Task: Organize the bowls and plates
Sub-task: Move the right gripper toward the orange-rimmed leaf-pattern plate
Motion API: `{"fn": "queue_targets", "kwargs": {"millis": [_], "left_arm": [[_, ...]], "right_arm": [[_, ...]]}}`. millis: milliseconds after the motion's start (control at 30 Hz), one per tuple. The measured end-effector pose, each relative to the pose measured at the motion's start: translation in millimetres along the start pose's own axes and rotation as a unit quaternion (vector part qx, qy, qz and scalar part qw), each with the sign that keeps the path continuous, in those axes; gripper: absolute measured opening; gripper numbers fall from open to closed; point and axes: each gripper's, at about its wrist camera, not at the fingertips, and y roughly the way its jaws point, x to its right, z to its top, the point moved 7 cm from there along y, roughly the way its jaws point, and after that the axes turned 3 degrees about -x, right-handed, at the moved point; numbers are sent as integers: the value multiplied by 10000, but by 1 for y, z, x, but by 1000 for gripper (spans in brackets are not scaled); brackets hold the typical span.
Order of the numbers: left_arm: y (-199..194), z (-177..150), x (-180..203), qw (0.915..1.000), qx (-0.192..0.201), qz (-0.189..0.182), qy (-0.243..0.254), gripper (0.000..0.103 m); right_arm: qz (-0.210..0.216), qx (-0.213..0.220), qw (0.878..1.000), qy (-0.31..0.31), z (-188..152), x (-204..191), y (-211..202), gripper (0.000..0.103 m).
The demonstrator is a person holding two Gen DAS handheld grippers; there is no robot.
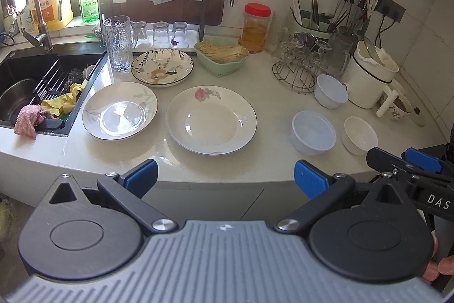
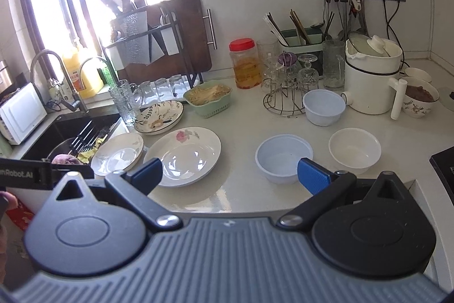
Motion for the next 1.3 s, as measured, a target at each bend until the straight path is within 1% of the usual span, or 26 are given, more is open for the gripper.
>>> {"fn": "queue_targets", "kwargs": {"millis": [133,200,267,367,467,567,667,800,1033,1067,1100,1200,1300], "left_arm": [[9,8,-13,9999,-31,-17,149,103],[16,10,-24,9999,-96,14,110,103],[22,13,-31,9998,-164,-72,60,103],[31,20,-39,9996,-216,-121,161,103],[41,28,-47,9992,-228,-254,209,103],[52,36,-54,9987,-244,-376,228,103],[61,43,-65,9984,-240,-469,210,103],[75,50,-79,9976,-289,-580,258,103],[104,68,-108,9958,-416,-735,350,103],[109,71,-113,9955,-434,-751,370,103],[112,74,-118,9953,-455,-765,385,103],[127,83,-132,9941,-523,-845,432,103],[143,90,-150,9938,-577,-805,499,103]], "right_arm": [[55,-83,9999,127,-2,-11,10,103],[38,-169,9998,78,-6,-17,14,103],[-12,-237,9997,49,-10,-22,18,103],[-83,-324,9994,109,-13,-28,23,103],[-169,-349,9992,97,-11,-36,29,103],[-189,-344,9992,76,-8,-47,36,103],[-85,-351,9993,91,-7,-57,43,103],[-66,-452,9988,158,-7,-72,57,103],[-238,-552,9977,318,0,-95,86,103],[-230,-552,9976,353,1,-98,90,102],[-209,-546,9976,383,2,-102,94,99],[-215,-552,9972,468,4,-112,109,98],[-244,-593,9967,490,2,-122,123,97]]}}
